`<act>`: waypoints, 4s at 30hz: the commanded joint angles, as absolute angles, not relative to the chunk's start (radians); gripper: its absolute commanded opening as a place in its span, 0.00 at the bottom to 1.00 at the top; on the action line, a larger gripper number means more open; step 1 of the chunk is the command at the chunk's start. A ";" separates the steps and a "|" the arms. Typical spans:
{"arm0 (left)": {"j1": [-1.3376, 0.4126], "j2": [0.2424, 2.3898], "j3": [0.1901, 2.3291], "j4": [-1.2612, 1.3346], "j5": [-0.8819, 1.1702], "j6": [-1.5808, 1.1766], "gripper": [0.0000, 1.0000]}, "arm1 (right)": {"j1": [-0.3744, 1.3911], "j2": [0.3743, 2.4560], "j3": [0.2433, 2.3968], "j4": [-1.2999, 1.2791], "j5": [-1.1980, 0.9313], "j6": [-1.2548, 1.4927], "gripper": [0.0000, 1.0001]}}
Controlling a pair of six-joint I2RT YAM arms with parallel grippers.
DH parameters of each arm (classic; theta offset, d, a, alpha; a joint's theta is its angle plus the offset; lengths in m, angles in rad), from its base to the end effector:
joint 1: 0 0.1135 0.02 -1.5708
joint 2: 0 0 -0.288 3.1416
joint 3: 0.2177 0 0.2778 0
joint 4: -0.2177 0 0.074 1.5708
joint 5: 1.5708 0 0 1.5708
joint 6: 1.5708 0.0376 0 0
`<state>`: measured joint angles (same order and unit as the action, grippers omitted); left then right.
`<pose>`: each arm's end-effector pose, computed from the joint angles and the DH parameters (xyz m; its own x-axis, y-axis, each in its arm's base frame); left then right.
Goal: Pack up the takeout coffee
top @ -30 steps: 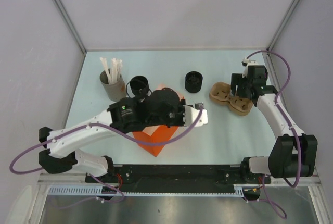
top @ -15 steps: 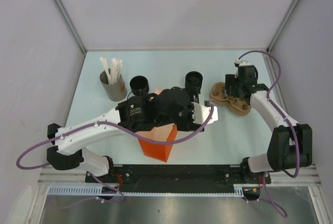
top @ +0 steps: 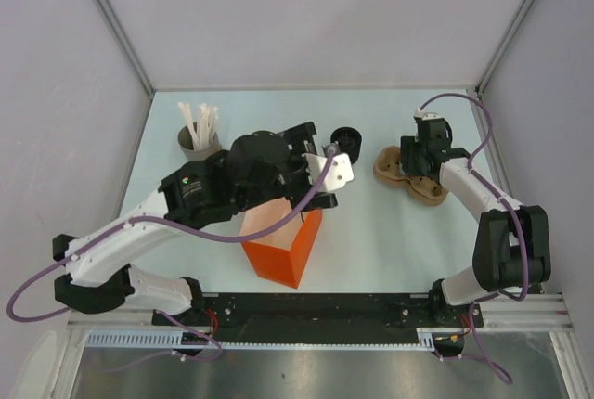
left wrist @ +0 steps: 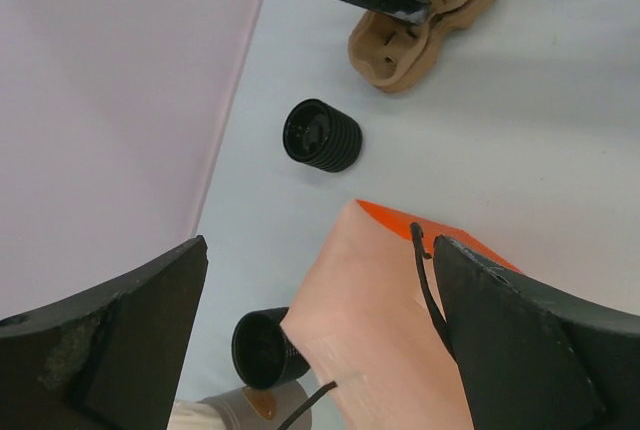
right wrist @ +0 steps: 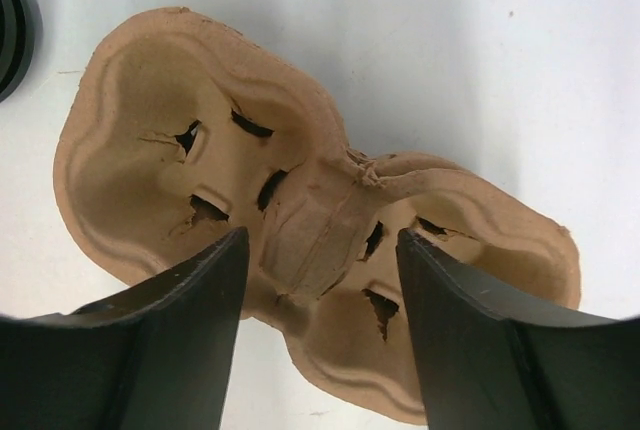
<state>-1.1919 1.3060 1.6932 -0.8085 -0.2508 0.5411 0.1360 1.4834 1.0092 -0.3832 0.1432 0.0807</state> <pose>0.1100 -0.2510 0.5043 0.2908 0.6186 -0.7299 0.7775 0.2918 0.5570 0.3340 0.0403 0.2458 -0.7501 -0.0221 -0.6610 0.0189 0.9983 -0.0548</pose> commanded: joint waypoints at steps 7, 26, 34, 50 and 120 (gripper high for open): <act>-1.059 1.164 1.706 -0.816 -0.229 0.537 1.00 | 0.156 1.505 1.005 -0.353 0.176 0.103 0.56; -0.963 1.060 1.652 -0.819 -0.172 0.522 1.00 | 0.143 1.535 1.031 -0.362 0.196 0.052 0.37; -0.925 1.031 1.644 -0.815 -0.158 0.500 1.00 | 0.130 1.600 1.101 -0.368 0.120 -0.060 0.37; -0.808 1.009 1.641 -0.799 -0.147 0.426 1.00 | 0.045 1.770 1.265 -0.307 -0.077 -0.460 0.37; -0.500 0.857 1.577 -0.799 0.169 0.301 1.00 | 0.152 1.784 1.341 -0.419 -0.012 -0.318 0.71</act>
